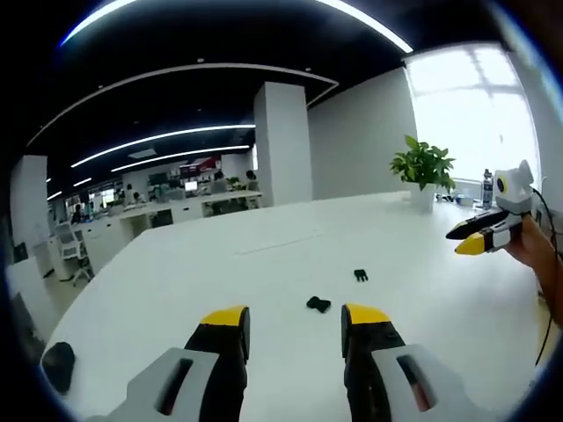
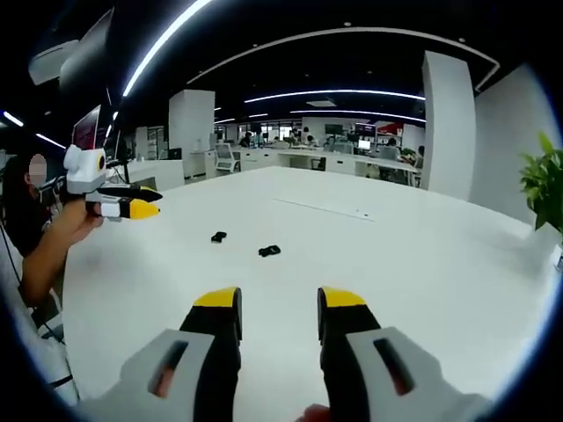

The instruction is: Snap the two parts of the plastic buckle together until the buckle closes and remains connected.

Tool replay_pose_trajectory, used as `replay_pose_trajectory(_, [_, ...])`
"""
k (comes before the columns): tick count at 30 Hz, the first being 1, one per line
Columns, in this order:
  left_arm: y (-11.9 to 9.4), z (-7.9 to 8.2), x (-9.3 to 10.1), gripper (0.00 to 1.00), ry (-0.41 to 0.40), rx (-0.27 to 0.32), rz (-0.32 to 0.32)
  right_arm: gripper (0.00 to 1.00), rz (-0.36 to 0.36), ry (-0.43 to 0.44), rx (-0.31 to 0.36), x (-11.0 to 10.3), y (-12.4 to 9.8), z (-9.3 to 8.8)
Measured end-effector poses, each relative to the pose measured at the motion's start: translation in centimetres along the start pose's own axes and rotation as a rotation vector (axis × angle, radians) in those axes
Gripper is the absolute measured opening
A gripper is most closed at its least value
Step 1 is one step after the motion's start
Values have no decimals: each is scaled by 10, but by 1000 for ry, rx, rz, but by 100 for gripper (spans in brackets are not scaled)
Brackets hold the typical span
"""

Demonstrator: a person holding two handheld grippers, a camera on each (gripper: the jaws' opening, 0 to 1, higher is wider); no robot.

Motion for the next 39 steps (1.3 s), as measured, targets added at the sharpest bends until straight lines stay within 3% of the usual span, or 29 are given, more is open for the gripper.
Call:
replay_pose_trajectory(12, [14, 7, -4, 42, 30, -13, -1, 34, 4, -30, -2, 8, 6, 10])
replay_pose_trajectory(17, [19, 6, -6, 42, 39, -21, -4, 34, 54, 2, 8, 13, 16, 14])
replay_pose_trajectory(31, [36, 16, -10, 44, 46, -27, -38, 33, 70, -31, -19, 24, 35, 30])
replay_pose_trajectory(39, [42, 11, -11, 44, 50, -44, -29, 33, 80, -32, -27, 26, 46, 30])
Point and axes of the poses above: the point that each gripper's makers call its tool centre point, and the gripper's own axes: y roughly forward along the fingers, x roughly to its right, z roughly out of its top, the point moved 5 cm from there along -y, roughly backward along the fingers, and after that the axes turned 13 degrees about -x, right-handed, at the moved point
